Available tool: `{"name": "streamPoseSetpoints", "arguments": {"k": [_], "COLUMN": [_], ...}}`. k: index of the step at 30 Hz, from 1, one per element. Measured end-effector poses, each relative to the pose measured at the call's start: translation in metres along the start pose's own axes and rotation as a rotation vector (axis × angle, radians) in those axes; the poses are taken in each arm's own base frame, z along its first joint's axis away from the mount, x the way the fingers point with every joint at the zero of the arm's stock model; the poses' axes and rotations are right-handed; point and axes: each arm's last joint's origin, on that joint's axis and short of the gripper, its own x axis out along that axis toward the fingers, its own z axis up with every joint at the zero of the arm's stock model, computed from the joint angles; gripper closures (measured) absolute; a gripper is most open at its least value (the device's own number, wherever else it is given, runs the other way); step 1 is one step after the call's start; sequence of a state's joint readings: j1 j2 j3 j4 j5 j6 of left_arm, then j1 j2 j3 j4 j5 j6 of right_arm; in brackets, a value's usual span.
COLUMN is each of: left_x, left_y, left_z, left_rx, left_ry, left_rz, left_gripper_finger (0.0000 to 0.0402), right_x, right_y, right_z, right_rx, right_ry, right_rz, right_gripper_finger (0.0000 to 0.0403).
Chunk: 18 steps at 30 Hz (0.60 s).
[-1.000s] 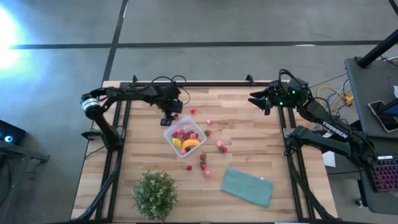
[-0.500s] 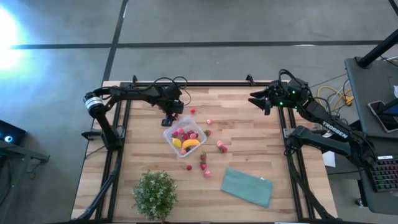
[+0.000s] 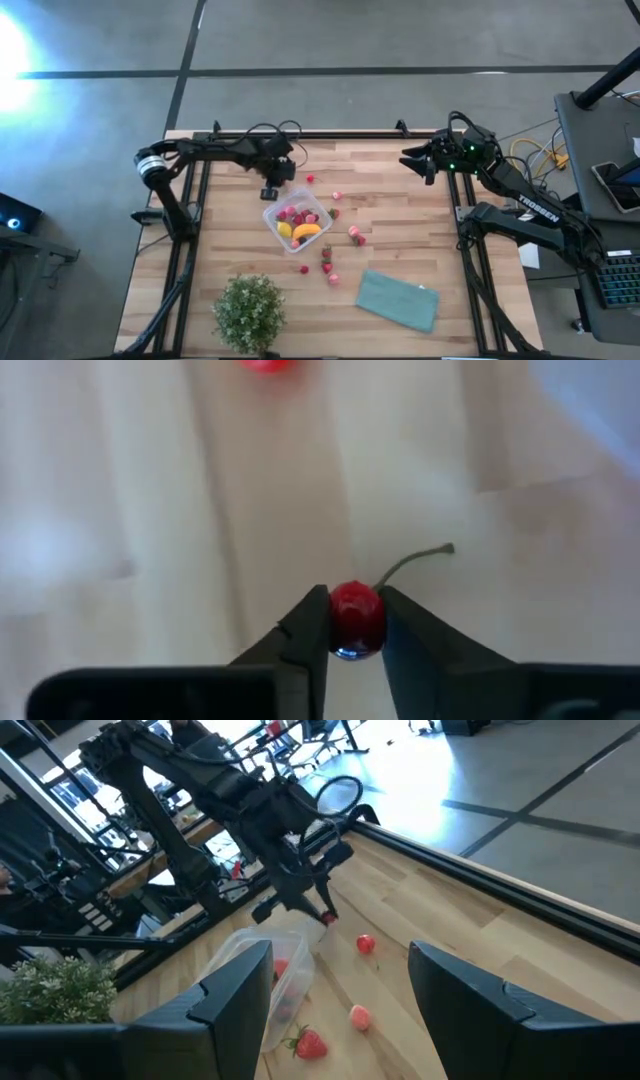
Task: Pick and placing Produce into tupperware
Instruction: Put the dark red cherry into the transparent bin
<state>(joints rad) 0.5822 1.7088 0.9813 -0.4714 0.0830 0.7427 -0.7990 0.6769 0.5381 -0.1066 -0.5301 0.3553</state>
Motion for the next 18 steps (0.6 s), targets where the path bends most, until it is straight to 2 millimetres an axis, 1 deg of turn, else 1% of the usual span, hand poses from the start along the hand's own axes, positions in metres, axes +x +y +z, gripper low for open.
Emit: {"name": "streamPoseSetpoints", "arguments": {"k": [3, 5, 8, 10, 12, 14, 16, 18], "left_x": [-0.007, -0.016, -0.037, -0.054, -0.074, -0.091, -0.101, -0.105], "left_y": [0.003, 0.006, 0.010, 0.011, 0.007, -0.001, -0.014, -0.029], "left_z": [0.003, 0.007, 0.013, 0.021, 0.030, 0.039, 0.048, 0.055], "left_rx": [0.001, 0.001, -0.022, -0.042, -0.039, -0.032, -0.034, -0.020], "left_ry": [0.012, 0.000, -0.047, -0.105, -0.191, -0.298, -0.359, -0.372], "left_rz": [0.051, 0.082, 0.134, 0.171, 0.172, 0.131, 0.089, 0.053], "left_gripper_finger": [0.0350, 0.0345, 0.0342, 0.0342, 0.0341, 0.0341, 0.0341, 0.0341], "right_x": [0.000, 0.000, 0.000, 0.000, 0.000, 0.000, 0.000, 0.000], "right_y": [0.000, 0.000, 0.000, 0.000, 0.000, 0.000, 0.000, 0.000], "right_z": [0.000, 0.000, 0.000, 0.000, 0.000, 0.000, 0.000, 0.000], "right_rx": [0.000, 0.000, 0.000, 0.000, 0.000, 0.000, 0.000, 0.000], "right_ry": [0.000, 0.000, 0.000, 0.000, 0.000, 0.000, 0.000, 0.000], "right_rz": [0.000, 0.000, 0.000, 0.000, 0.000, 0.000, 0.000, 0.000], "right_gripper_finger": [0.0177, 0.0177, 0.0177, 0.0177, 0.0177, 0.0177, 0.0177, 0.0177]}}
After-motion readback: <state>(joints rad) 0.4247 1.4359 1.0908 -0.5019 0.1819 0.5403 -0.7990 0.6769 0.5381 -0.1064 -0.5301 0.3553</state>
